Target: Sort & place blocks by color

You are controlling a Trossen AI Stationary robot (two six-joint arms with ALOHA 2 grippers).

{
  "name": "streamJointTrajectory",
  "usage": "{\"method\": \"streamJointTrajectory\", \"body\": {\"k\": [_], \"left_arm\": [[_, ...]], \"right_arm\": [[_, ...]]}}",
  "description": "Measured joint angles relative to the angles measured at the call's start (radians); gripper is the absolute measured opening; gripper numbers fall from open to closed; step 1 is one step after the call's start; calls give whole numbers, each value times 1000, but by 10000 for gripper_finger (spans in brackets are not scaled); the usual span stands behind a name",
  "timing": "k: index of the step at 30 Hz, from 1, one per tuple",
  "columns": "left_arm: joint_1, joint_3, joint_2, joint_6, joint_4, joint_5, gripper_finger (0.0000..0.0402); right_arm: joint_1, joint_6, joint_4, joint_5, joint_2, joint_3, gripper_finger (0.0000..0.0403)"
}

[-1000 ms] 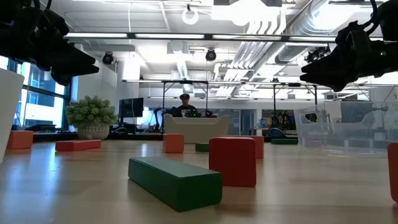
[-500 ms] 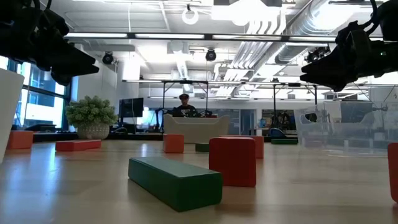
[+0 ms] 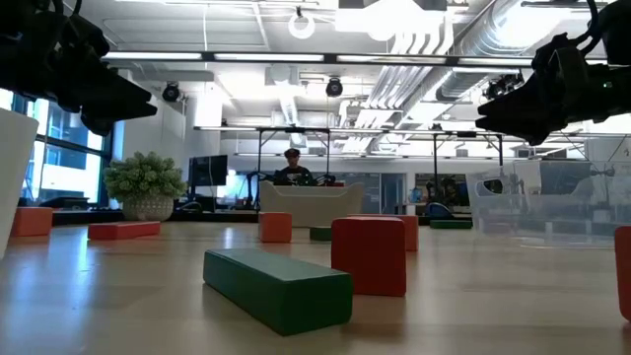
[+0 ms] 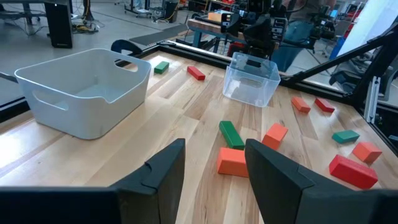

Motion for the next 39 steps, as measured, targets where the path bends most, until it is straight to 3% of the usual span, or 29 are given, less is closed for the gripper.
{"method": "streamJointTrajectory", "body": {"k": [22,31,39], "left_arm": [[0,0,0,0,0,0,156],[0,0,0,0,0,0,156],[0,0,0,0,0,0,156]], "right_arm": [[0,1,4,3,0,0,202],[0,85,14,5,0,0,202],[0,142,13,84,0,42,209]]}}
